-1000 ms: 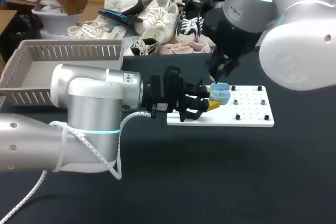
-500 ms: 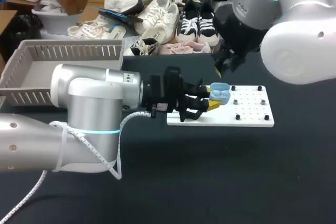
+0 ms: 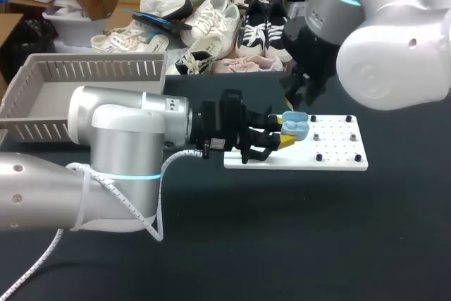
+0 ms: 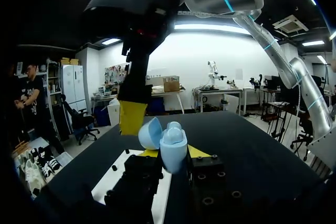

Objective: Pick up each earbud case from the left stands, insert the matching earbuds, close the lid, and place the case in the box.

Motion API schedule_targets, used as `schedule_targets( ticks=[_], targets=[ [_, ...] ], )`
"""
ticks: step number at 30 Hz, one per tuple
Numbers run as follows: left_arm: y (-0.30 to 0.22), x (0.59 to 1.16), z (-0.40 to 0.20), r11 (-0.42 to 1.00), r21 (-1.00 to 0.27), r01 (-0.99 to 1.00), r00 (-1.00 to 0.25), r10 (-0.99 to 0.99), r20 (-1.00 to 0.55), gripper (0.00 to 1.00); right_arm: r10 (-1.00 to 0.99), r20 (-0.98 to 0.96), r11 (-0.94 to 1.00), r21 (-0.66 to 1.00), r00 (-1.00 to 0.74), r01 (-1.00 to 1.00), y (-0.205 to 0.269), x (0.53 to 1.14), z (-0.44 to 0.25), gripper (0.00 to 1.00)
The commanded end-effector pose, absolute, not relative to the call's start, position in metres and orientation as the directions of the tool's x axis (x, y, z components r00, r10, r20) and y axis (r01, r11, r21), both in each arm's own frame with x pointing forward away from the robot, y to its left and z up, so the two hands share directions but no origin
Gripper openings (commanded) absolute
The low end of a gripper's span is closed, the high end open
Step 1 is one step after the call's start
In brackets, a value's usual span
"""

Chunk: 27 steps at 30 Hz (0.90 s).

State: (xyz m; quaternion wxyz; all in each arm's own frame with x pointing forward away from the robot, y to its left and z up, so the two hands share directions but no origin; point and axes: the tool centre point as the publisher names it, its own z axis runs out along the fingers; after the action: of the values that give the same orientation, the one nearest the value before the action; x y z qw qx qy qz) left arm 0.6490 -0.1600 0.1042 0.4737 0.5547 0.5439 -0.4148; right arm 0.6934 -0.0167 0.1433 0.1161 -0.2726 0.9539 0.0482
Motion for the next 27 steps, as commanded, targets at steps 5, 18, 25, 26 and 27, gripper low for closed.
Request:
schedule_targets(
  ticks=[5,18,25,26,27],
  targets=[
    [-0.161,0.648,0.104,0.048,0.077,0.996,0.066,0.209,-0.976,0.00,-0.498,-0.263,0.852,0.028,-0.826,-0.522,-0.021,0.677,0.149,0.36],
    [-0.161,0.648,0.104,0.048,0.077,0.996,0.066,0.209,-0.976,0.00,-0.492,-0.265,0.852,0.048,-0.829,-0.521,-0.015,0.661,0.146,0.36],
    [-0.161,0.648,0.104,0.048,0.077,0.996,0.066,0.209,-0.976,0.00,-0.434,-0.305,0.877,0.072,-0.848,-0.475,-0.024,0.655,0.158,0.37],
    [-0.161,0.648,0.104,0.048,0.077,0.996,0.066,0.209,-0.976,0.00,-0.424,-0.312,0.881,0.075,-0.850,-0.467,-0.026,0.654,0.160,0.37],
    [-0.161,0.648,0.104,0.048,0.077,0.996,0.066,0.209,-0.976,0.00,-0.411,-0.322,0.886,0.078,-0.853,-0.456,-0.028,0.653,0.162,0.37]
  ],
)
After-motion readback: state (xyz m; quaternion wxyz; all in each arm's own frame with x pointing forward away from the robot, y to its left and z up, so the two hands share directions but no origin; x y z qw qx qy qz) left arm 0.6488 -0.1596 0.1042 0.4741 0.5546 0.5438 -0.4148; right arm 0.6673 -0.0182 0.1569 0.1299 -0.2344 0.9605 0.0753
